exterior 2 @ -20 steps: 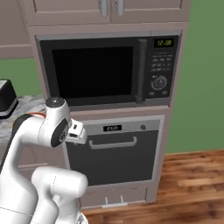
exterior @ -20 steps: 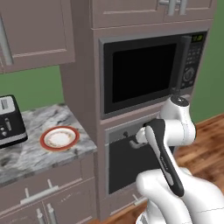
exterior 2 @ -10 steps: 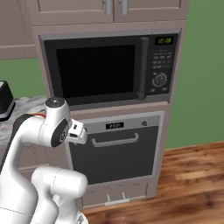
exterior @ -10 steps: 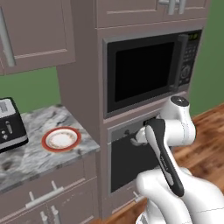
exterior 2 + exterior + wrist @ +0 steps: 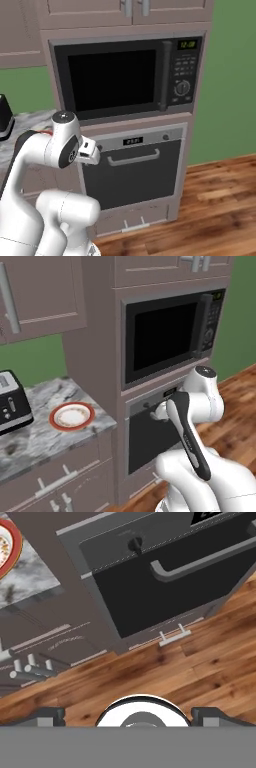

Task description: Take the baked cake out of the oven and place it on the plate for cooling. Then close the oven door.

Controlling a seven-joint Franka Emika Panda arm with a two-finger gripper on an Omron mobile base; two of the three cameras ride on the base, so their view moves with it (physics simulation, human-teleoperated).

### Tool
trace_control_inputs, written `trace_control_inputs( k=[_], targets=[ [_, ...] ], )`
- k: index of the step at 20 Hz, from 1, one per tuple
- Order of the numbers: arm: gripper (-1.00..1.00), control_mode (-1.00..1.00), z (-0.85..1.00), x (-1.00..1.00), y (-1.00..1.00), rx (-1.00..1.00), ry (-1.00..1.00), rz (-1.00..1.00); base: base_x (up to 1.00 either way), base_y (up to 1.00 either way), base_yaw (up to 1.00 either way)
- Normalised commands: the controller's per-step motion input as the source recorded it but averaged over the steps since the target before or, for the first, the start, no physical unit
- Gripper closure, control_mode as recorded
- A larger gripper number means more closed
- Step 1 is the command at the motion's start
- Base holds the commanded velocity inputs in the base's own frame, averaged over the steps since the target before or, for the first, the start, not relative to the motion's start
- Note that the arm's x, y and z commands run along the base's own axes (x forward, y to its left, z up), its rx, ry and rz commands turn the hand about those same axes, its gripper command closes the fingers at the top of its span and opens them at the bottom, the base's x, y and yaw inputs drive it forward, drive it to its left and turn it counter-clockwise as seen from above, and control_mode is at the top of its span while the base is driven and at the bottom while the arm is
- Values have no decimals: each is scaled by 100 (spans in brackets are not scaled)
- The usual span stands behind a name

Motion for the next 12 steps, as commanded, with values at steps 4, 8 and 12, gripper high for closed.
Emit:
trace_control_inputs(
  k=[4, 8, 12],
  targets=[
    [-100, 100, 0, 0, 0, 0, 0, 0, 12, 53, -16],
    [-100, 100, 0, 0, 0, 0, 0, 0, 10, 54, -20],
    [-100, 100, 0, 0, 0, 0, 0, 0, 6, 46, -24]
  ],
)
